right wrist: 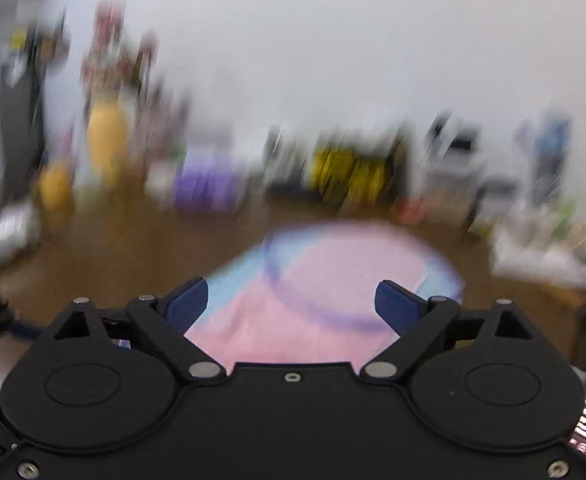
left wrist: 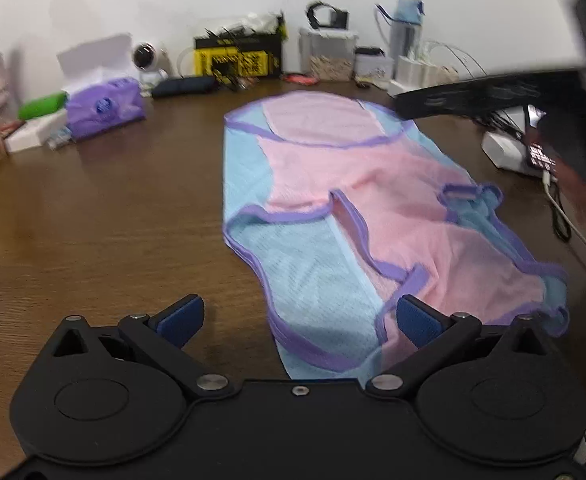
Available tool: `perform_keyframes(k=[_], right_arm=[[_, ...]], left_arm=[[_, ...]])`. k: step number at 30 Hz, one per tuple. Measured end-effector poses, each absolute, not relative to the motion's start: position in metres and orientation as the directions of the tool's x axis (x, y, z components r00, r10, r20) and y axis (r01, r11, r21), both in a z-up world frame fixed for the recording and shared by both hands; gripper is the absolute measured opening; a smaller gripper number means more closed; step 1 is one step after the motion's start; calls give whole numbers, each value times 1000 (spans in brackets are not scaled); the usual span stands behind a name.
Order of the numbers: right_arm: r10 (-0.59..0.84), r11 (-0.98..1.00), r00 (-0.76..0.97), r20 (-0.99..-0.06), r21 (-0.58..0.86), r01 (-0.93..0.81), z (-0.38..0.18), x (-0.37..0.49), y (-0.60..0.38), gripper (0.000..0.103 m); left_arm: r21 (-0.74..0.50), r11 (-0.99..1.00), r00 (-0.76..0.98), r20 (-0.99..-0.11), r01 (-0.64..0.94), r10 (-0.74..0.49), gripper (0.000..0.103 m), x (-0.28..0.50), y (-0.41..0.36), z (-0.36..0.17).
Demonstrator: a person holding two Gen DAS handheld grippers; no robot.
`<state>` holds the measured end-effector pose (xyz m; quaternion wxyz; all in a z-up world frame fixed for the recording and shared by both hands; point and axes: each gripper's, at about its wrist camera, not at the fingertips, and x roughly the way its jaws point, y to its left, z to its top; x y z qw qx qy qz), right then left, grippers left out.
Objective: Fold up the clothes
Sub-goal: 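Grasp the garment's purple-trimmed edge with the right gripper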
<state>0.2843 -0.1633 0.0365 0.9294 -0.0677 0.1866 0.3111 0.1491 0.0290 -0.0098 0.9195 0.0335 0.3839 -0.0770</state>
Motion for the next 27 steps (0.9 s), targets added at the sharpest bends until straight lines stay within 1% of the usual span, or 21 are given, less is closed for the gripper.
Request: perform_keyframes(k=[2, 3, 4, 5, 10, 13, 16, 18, 19, 20, 22, 23, 24, 25, 27], right_arm=[[562, 779, 710, -425, -18, -627, 32, 300, -148, 94], [566, 769, 696, -442, -22, -639, 30, 308, -140, 94], [569, 759, 682, -460, -26, -651, 28, 316, -133, 94], [572, 749, 667, -477, -29, -662, 26, 325, -125, 94], [579, 695, 591, -562, -40, -718, 16, 365, -86, 94], [577, 660, 543, -610, -44, -750, 10, 389, -63, 94], [571, 624, 493, -657, -44, -781, 5, 413, -40, 93], [564, 599, 459, -687, -43, -800, 1, 429, -25, 93], [560, 586, 442, -701, -41, -809, -1, 437, -17, 92], [562, 577, 430, -707, -37, -816, -4, 442, -13, 88], [572, 564, 409, -711, -22, -826, -9, 446, -10, 81], [576, 556, 399, -714, -16, -831, -11, 447, -10, 71], [581, 547, 388, -715, -10, -837, -13, 447, -9, 62], [587, 545, 379, -715, 3, -839, -14, 448, -10, 57], [597, 552, 367, -713, 34, -833, -14, 449, -13, 30]], left_arm=[[16, 985, 688, -717, 173, -109, 101, 145, 33, -12], [9, 985, 683, -722, 171, -112, 100, 146, 36, -13], [-3, 986, 677, -727, 168, -118, 95, 147, 39, -14], [-23, 986, 671, -730, 164, -128, 94, 149, 43, -14], [-20, 986, 663, -738, 165, -126, 70, 151, 56, -8], [-22, 983, 658, -740, 184, -140, 64, 152, 62, -6], [-2, 972, 648, -745, 237, -160, 56, 152, 66, -4], [-3, 964, 640, -748, 264, -178, 48, 153, 67, -3], [-4, 961, 637, -748, 277, -187, 42, 153, 66, -2], [-7, 957, 634, -748, 291, -198, 39, 153, 65, -2], [-15, 952, 633, -744, 306, -215, 29, 152, 64, -2], [-18, 950, 635, -739, 313, -223, 27, 151, 63, -2], [-24, 949, 636, -737, 314, -230, 22, 150, 62, -3], [-36, 950, 634, -737, 309, -234, 17, 151, 62, -3], [-60, 953, 630, -738, 297, -243, 12, 153, 62, -3]])
